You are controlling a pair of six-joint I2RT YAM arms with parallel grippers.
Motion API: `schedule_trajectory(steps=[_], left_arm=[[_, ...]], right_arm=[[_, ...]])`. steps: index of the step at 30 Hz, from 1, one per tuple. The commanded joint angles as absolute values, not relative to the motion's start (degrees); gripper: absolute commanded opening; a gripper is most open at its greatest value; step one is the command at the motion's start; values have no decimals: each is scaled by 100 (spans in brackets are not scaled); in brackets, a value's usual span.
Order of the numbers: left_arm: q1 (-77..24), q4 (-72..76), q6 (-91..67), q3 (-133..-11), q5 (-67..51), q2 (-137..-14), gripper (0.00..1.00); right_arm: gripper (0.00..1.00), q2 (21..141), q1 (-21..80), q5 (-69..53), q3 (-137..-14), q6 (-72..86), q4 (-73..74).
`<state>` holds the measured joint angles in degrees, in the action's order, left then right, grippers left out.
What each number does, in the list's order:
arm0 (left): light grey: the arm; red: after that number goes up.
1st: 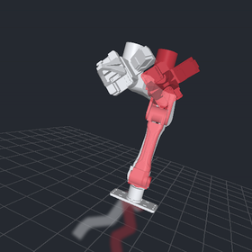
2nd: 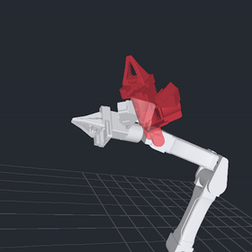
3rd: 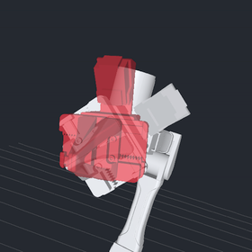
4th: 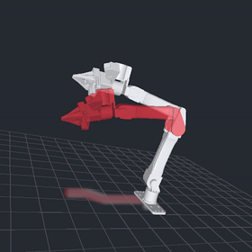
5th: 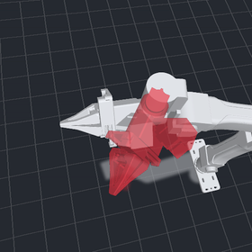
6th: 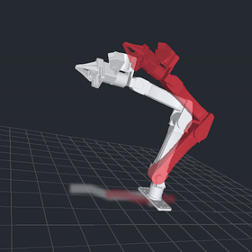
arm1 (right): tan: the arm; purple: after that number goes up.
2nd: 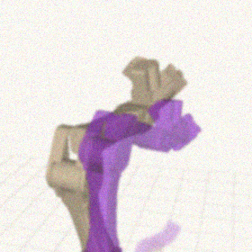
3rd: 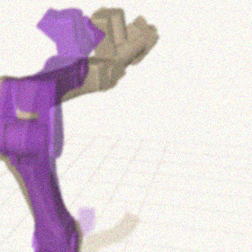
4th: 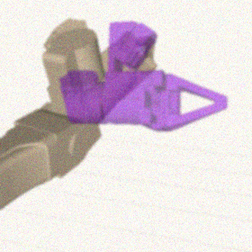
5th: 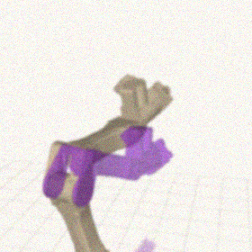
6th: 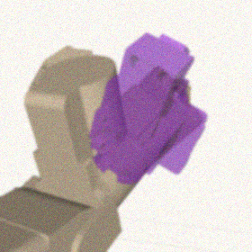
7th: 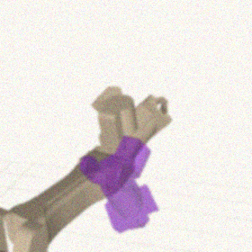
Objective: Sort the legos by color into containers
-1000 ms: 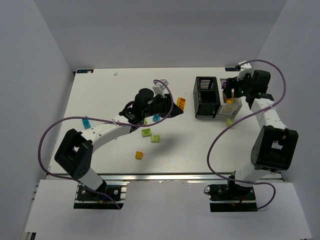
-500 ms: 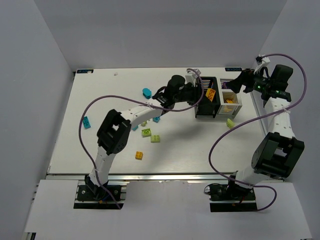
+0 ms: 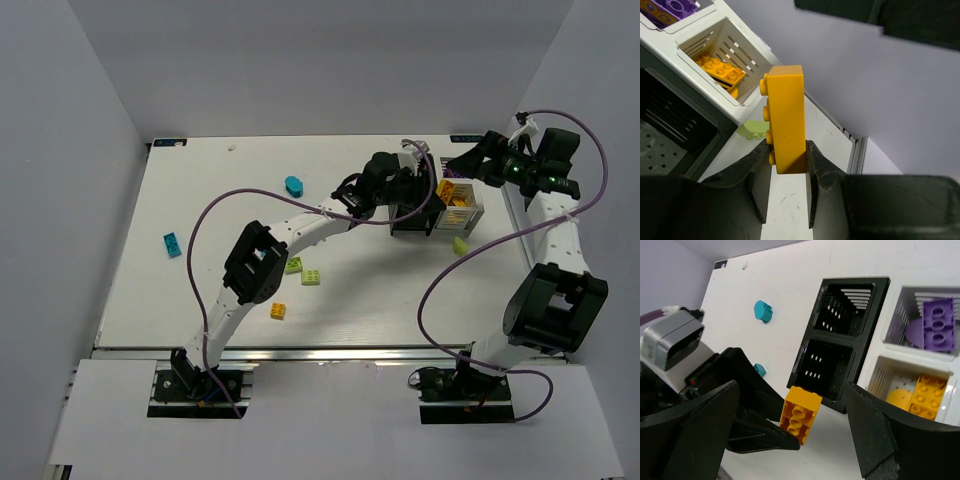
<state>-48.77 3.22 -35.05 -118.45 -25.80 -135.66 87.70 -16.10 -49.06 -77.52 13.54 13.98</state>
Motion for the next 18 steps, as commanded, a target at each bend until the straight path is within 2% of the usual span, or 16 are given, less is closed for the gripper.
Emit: schedule_trajectory(steps=[1,4,7,10,12,13,15,18], left_arm=[[-4904,316,-3366,-12032,-2408,-13421,4],[-4922,334,-3349,-11989,-2356,-13395,4],[-4931,316,-3314,-11953,-2294,-13377,4],[-4931,343,-3296,-11901,-2241,-13342,4],[-4939,360,-3287,-11865,-2224,-13307,3],[-4939,360,-3278,-11822,-2180,-13281,3],[-4939,413,-3252,-11725,-2136,-13202,3],[-4948,440,-3235,-11619,-2066,-13122,3]], right_arm=[[89,8850,-1302,-4222,-8051,1705,2046],[89,8859,-1152,-4061,-7893,1793,2100],[85,8886,-994,-3947,-7814,1767,2188],[67,8912,-906,-3894,-7787,1731,2338],[59,8912,-905,-3885,-7761,1749,2338],[51,8912,-897,-3859,-7743,1758,2329],[46,8930,-897,-3876,-7734,1767,2364],[43,8974,-879,-3911,-7717,1767,2478]])
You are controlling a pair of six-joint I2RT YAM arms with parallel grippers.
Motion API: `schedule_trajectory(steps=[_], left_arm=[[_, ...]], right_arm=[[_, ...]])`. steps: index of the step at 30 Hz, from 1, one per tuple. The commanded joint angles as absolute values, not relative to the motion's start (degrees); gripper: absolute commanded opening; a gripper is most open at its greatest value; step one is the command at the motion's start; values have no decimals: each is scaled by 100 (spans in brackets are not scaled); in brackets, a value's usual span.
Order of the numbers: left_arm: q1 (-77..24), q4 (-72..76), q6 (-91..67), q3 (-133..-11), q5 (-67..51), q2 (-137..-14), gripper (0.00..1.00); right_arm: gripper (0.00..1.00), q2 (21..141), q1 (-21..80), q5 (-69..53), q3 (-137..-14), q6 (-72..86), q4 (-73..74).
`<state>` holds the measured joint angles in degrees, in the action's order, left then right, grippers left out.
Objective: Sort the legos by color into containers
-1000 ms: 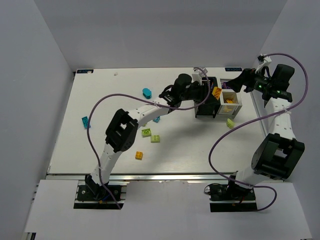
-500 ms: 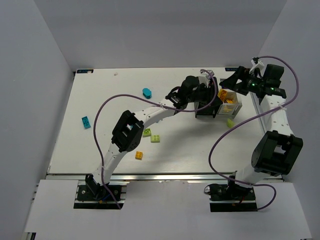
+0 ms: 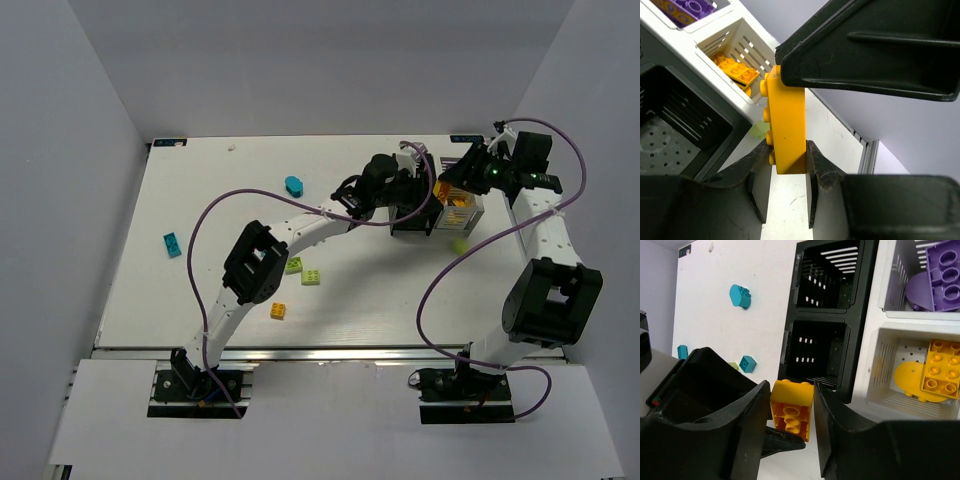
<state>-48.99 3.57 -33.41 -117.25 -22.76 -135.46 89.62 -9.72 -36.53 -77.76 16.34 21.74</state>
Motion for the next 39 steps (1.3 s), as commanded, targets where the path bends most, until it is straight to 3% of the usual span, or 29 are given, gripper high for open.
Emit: schedule_trajectory(steps=[1,6,7,21,24,25,27,28,30,31,37,39], left_arm=[[-4948,439,-3226,-11619,-2031,-13131,3],[-4975,457,-3208,-11619,-1951,-13105,3],[-4983,457,-3199,-11619,-1942,-13096,3],[-5001,545,-3190,-11452,-1890,-12981,3],[-5001,562,-3190,-11461,-1898,-12973,3],[-5001,562,-3190,-11461,-1898,-12973,3],[-5001,563,-3190,-11461,-1907,-12973,3],[-5001,563,-3182,-11461,-1899,-12964,3],[-5001,563,-3182,-11461,-1898,-12964,3],[-5001,563,-3182,-11461,-1890,-12955,3],[-5001,501,-3173,-11443,-1872,-12929,5],[-5001,457,-3164,-11356,-1794,-12876,16]], right_arm=[[45,8982,-844,-3902,-7708,1758,2496],[61,8921,-712,-3832,-7585,1723,2558],[89,8921,-712,-3815,-7568,1714,2558],[89,8842,-703,-4078,-7427,1512,2320],[78,8885,-703,-4078,-7409,1617,2285],[66,8894,-694,-4096,-7400,1635,2285],[53,8912,-703,-4096,-7383,1661,2268],[39,8912,-703,-4096,-7383,1679,2276],[31,8930,-694,-4078,-7383,1679,2285],[21,8930,-694,-4061,-7365,1670,2268],[8,8877,-703,-4008,-7409,1609,2154],[7,8851,-712,-3912,-7514,1521,2083]])
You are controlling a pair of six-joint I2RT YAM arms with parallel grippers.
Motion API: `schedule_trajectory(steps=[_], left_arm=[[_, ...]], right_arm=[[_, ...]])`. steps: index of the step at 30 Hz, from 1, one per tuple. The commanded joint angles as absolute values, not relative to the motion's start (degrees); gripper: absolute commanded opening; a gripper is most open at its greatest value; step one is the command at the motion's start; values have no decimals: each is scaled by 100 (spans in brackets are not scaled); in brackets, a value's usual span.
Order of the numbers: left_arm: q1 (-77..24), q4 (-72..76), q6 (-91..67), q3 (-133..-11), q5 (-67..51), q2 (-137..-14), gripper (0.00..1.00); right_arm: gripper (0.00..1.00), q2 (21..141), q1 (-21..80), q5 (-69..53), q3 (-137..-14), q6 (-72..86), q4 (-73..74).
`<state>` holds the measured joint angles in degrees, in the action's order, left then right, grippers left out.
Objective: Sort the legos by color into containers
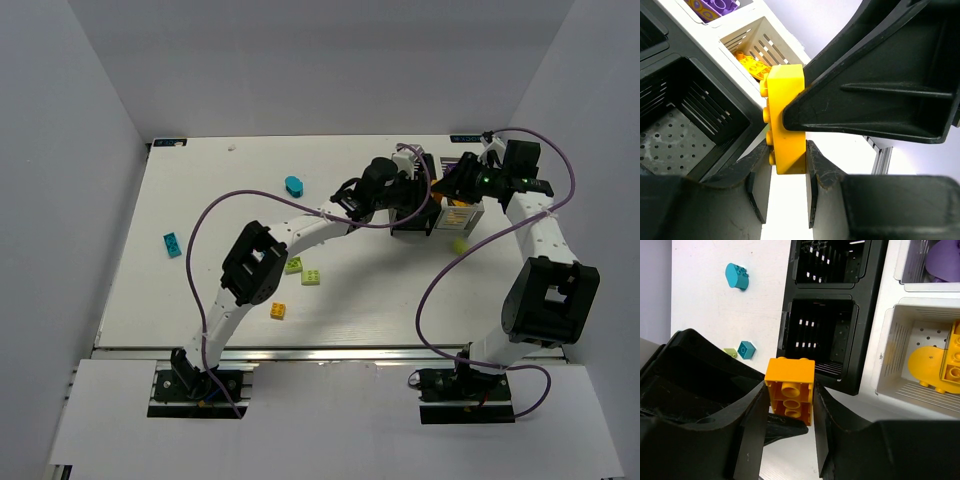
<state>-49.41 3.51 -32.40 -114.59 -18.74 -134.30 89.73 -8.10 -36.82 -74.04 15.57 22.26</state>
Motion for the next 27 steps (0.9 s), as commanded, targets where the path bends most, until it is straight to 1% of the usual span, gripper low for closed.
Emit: schedule_trajectory(steps=[1,2,3,5,6,11,14,15,17,18,19,22,23,24,25,26,27], left_arm=[[-5001,457,-3155,-11286,-1749,-12832,25],[-5001,466,-3138,-11198,-1688,-12693,43],[-5001,475,-3120,-11093,-1548,-12613,54],[-5001,510,-3059,-10776,-1451,-12342,68],[-5001,510,-3041,-10671,-1381,-12235,70],[-5001,414,-2866,-9864,-968,-11550,71],[-4992,37,-2804,-9442,-423,-11058,64],[-4992,-174,-2786,-9300,-291,-10743,57],[-4983,-420,-2786,-8967,207,-10382,47],[-4975,-491,-2804,-8591,341,-10188,41],[-4957,-562,-2856,-8387,473,-9786,35],[-4852,-931,-3101,-7587,966,-9169,35],[-4817,-1114,-3163,-7385,1045,-8749,35],[-4782,-1212,-3242,-7174,1220,-8545,37],[-4712,-1326,-3417,-6789,1317,-8343,41],[-4667,-1527,-3489,-6602,1397,-7958,50],[-4641,-1616,-3550,-6427,1563,-7763,55]], right_arm=[[6,8851,-712,-3868,-7558,1486,2083],[6,8851,-712,-3841,-7602,1442,2057],[6,8851,-721,-3771,-7655,1389,2057],[5,8850,-738,-3709,-7752,1266,2022],[5,8859,-756,-3622,-7787,1213,2021],[5,8798,-765,-3060,-7849,591,1916],[6,8771,-773,-2576,-7866,117,1846],[7,8780,-773,-2340,-7866,27,1846],[8,8780,-800,-2189,-7823,-287,1758],[8,8789,-809,-2032,-7796,-360,1714],[9,8798,-817,-1969,-7778,-421,1618],[10,8885,-844,-1767,-7769,-615,1512],[10,8912,-852,-1732,-7778,-650,1468],[11,8982,-861,-1636,-7787,-685,1442],[13,9009,-861,-1591,-7787,-764,1407],[15,9035,-861,-1547,-7778,-817,1337],[17,9113,-861,-1460,-7778,-870,1301]])
